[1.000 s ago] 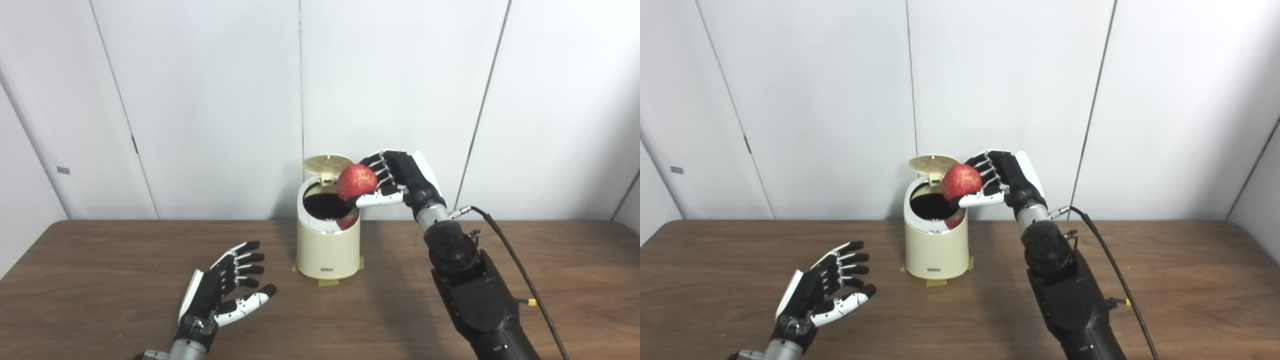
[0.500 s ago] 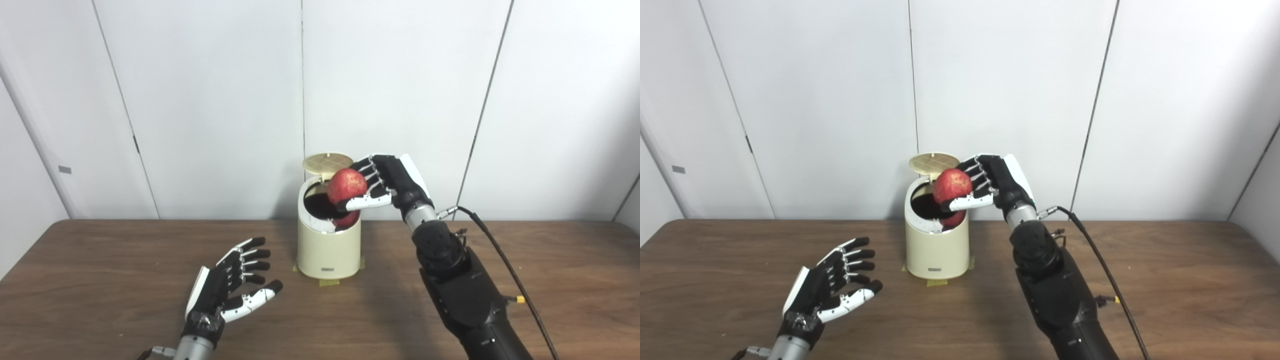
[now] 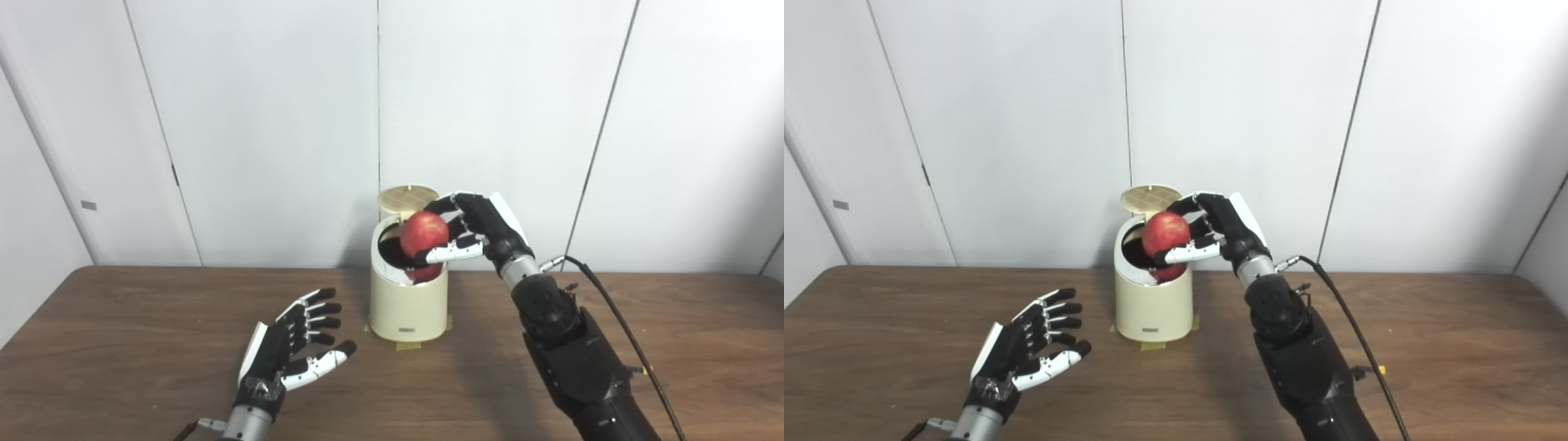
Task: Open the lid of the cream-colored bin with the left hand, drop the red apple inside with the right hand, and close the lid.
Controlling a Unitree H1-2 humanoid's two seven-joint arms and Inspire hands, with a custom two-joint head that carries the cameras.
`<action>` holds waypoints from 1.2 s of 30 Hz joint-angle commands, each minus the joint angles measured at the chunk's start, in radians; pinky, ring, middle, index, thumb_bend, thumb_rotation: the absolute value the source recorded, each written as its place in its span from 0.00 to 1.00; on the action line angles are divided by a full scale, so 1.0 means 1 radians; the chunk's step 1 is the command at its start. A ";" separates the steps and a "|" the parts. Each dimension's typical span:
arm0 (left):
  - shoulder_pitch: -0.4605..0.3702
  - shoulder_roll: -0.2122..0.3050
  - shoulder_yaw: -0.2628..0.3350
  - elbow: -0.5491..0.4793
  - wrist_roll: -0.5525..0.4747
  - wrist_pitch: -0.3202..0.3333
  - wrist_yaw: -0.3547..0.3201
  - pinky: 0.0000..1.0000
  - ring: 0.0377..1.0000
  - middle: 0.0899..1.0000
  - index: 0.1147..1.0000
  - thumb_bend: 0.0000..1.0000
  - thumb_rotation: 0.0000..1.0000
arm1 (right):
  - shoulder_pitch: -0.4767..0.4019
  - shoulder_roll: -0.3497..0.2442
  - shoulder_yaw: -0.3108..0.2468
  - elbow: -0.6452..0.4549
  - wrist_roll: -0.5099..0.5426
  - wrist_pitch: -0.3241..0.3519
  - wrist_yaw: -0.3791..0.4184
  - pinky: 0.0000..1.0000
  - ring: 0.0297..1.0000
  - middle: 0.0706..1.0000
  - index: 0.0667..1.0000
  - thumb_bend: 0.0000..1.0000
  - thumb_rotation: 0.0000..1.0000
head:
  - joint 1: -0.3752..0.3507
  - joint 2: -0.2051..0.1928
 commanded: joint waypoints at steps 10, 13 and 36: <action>-0.043 -0.001 0.001 -0.018 0.002 -0.016 0.011 0.62 0.70 0.74 0.80 0.69 0.10 | -0.057 -0.019 0.018 -0.033 -0.005 -0.025 0.027 0.47 0.67 0.78 0.77 0.97 0.09 | 0.000 0.002; -0.042 0.001 0.001 -0.021 -0.001 -0.014 0.008 0.63 0.70 0.74 0.80 0.69 0.11 | -0.051 -0.020 0.021 -0.044 -0.005 -0.016 0.032 0.48 0.67 0.77 0.77 0.96 0.10 | 0.001 0.003; -0.048 0.008 0.015 -0.047 -0.011 -0.028 0.006 0.62 0.74 0.79 0.81 0.73 0.19 | 0.402 -0.080 -0.234 -0.248 0.597 -0.155 0.376 0.54 0.65 0.77 0.79 0.92 0.30 | 0.027 0.002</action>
